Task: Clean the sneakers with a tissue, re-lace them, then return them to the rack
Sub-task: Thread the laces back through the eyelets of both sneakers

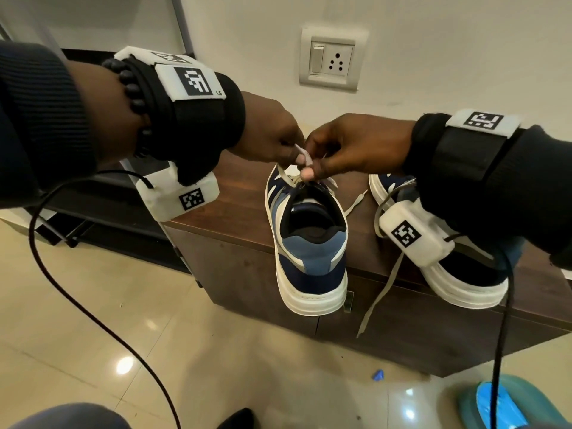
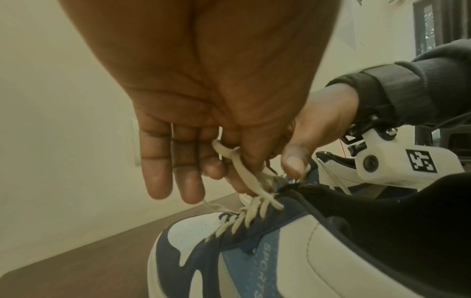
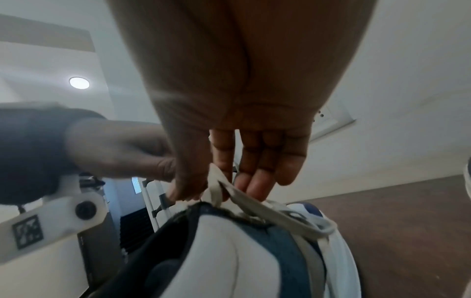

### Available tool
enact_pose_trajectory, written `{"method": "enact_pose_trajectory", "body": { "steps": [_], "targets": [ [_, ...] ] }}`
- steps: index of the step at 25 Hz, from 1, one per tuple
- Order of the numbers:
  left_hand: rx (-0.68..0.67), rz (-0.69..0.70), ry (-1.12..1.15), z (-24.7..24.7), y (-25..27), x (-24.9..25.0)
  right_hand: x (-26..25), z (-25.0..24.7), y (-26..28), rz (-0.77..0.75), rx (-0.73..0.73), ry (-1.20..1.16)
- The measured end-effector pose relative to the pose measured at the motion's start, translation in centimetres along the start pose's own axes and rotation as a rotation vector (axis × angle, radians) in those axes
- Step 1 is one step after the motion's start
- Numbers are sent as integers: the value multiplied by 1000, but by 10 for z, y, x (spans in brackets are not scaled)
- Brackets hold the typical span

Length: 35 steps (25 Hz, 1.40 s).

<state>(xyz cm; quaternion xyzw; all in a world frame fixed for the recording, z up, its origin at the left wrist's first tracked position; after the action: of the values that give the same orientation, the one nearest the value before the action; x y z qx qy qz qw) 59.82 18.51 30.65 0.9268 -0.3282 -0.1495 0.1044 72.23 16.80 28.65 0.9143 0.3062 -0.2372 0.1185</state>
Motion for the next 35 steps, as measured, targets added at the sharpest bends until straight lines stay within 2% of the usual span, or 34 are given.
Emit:
{"method": "enact_pose_trajectory", "body": {
  "steps": [2, 5, 8, 9, 10, 13, 14, 17, 21, 25, 28, 30, 33, 35],
  "targets": [
    [-7, -1, -25, 1, 0, -1, 1, 1, 0, -19, 25, -4],
    [-4, 14, -66, 5, 0, -4, 10, -14, -1, 18, 192, -40],
    [-3, 14, -72, 5, 1, -5, 18, -42, -2, 135, 514, 291],
    [-10, 11, -72, 4, 0, -6, 14, -46, -2, 142, 534, 355],
    [-24, 10, -76, 2, -1, -5, 9, -45, -4, 109, 458, 330],
    [-95, 3, -129, 1, -4, -4, -11, -17, -3, 52, -13, 68],
    [-106, 7, -155, 1, -4, -3, -14, -9, -1, 40, -72, 42],
    [-87, 12, -161, 0, -5, -2, -13, 1, -4, 4, -1, 54],
    [-27, -15, -8, -7, -1, -5, -6, 6, -5, 18, 107, 66],
    [51, 6, 28, -13, 1, -5, -3, 6, -4, 39, 71, -55],
    [165, 19, 79, -17, 4, -2, -1, -3, -2, 65, 71, -361],
    [227, 57, 122, -19, 6, -1, -1, -8, -1, 69, 69, -481],
    [274, 133, 125, -21, 8, 2, -2, -12, 2, 48, 37, -518],
    [245, 150, 125, -18, 9, 2, -5, -9, 7, 24, -20, -486]
  ]
}}
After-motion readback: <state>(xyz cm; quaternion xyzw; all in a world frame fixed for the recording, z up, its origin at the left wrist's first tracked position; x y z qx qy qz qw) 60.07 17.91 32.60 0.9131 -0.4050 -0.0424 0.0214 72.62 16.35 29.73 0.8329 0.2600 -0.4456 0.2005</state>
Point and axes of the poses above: each hand's wrist, its own y-axis away from the middle knuckle, its own z-axis out of the palm, x = y × z, the point moved 4 cm from there along -y, towards the middle knuckle, and after that the axes turned 3 degrees about -z, right-handed, at the moved point
